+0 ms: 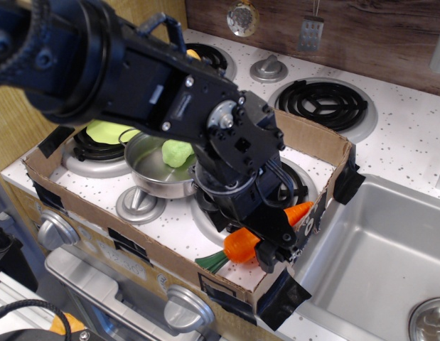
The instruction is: Take broccoli out of pan
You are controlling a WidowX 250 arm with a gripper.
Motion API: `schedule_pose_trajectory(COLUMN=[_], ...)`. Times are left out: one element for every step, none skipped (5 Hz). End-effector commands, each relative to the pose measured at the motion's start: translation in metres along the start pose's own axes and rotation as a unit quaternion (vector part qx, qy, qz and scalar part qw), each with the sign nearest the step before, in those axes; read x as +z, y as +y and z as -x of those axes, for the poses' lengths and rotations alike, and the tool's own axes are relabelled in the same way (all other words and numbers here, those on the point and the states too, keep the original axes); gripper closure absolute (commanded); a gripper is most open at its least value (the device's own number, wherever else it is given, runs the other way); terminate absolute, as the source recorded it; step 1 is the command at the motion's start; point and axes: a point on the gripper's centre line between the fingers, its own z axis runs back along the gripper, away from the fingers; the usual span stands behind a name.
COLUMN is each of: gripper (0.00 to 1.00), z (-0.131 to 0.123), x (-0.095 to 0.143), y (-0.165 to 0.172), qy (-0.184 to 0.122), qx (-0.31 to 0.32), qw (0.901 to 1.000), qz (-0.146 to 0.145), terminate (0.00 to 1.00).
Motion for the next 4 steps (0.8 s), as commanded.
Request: schedule_pose_trajectory(gripper=[0.00, 0.00, 0.00, 0.00], z=[0.000, -0.007, -0.019, -0.028], x=[0.000, 0.018, 0.035, 0.040], y=[0.000, 0.008, 0.022, 0.041], qy=[0.000, 0.012, 0.010, 0.016], qx=[0.000, 0.019, 0.032, 0.039], qw=[1.0000, 0.9997, 0.9994, 0.9991], qz=[0.000, 0.009, -0.002, -0.002], terminate=[0.00, 0.00, 0.00, 0.00])
